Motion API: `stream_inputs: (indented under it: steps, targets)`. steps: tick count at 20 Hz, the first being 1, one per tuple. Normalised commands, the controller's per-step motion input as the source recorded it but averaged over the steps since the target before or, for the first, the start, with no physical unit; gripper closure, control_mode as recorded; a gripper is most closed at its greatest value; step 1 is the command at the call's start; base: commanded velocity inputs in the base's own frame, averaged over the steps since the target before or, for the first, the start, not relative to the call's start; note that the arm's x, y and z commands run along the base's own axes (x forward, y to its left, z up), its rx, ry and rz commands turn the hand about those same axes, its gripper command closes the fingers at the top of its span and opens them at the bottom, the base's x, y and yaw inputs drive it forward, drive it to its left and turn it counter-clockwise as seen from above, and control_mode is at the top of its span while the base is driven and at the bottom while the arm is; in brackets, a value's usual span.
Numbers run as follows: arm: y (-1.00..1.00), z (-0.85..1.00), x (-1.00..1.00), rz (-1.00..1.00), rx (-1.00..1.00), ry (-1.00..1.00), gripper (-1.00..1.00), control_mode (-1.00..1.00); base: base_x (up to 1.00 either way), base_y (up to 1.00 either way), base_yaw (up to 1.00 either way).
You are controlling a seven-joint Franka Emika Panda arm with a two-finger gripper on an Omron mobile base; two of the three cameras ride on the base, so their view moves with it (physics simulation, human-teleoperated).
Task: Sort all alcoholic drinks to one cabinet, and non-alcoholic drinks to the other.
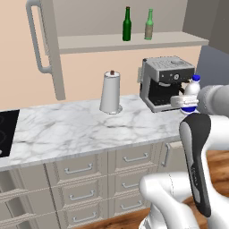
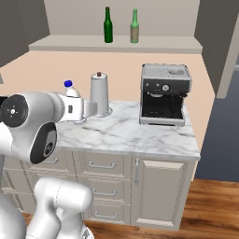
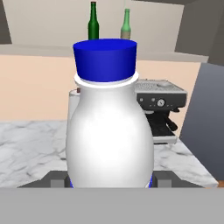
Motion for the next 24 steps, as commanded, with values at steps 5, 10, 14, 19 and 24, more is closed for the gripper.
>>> stream_inputs:
  steps: [5, 10, 14, 19, 24]
  targets:
    - [0.15, 0.07, -0.26, -0.01, 0.00, -0.02, 1.00, -1.00, 0.00, 0.00, 0.00]
    - [0.04, 0.01, -0.17, -0.01, 0.00, 0.00, 1.00, -1.00, 0.00, 0.00, 0.00]
    - [0.00, 0.01, -0.22, -0.01, 0.00, 0.00, 1.00, -1.00, 0.00, 0.00, 0.00]
    - [0.01, 0.00, -0.18, -0.01, 0.00, 0.00, 1.00, -1.00, 0.00, 0.00, 0.00]
    - [0.01, 0.00, -0.13, 0.00, 0.00, 0.00, 1.00, 1.00, -0.07, 0.00, 0.00]
